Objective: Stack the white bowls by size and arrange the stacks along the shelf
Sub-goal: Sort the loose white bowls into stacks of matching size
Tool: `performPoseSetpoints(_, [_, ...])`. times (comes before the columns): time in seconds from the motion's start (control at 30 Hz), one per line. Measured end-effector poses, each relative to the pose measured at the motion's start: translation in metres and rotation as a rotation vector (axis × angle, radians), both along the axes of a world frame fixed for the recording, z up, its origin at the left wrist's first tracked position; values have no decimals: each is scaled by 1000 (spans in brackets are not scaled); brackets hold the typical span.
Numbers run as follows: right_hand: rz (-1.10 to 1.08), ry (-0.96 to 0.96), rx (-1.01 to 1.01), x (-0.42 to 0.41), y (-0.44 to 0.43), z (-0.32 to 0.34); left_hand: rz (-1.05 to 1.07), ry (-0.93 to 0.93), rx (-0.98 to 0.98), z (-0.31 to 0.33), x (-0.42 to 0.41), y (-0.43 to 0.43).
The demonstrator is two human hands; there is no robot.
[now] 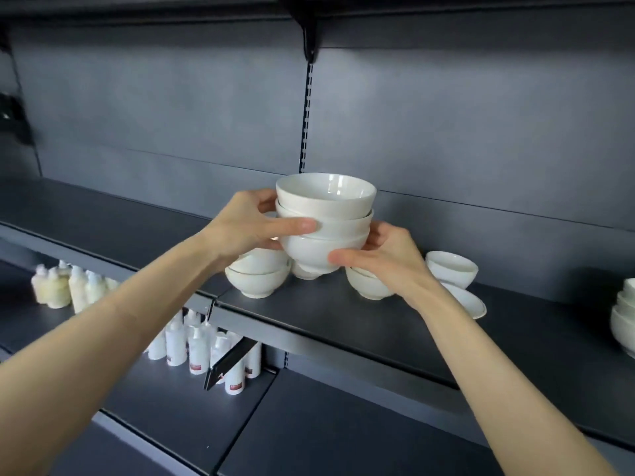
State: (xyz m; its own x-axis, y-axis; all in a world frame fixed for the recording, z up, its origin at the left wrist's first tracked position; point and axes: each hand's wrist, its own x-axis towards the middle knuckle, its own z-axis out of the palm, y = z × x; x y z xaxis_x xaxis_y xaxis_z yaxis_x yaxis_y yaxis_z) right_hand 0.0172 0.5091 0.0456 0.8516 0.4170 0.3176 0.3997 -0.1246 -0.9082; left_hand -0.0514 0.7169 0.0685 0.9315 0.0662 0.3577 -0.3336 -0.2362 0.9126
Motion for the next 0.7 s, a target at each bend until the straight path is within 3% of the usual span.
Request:
performPoseSetpoints(0.33, [-57, -41, 20, 33, 131, 18, -22, -34, 58, 26, 40, 131])
performPoseSetpoints(0.7, [-224, 55, -38, 35, 155, -20, -225, 51, -1, -27, 92, 166])
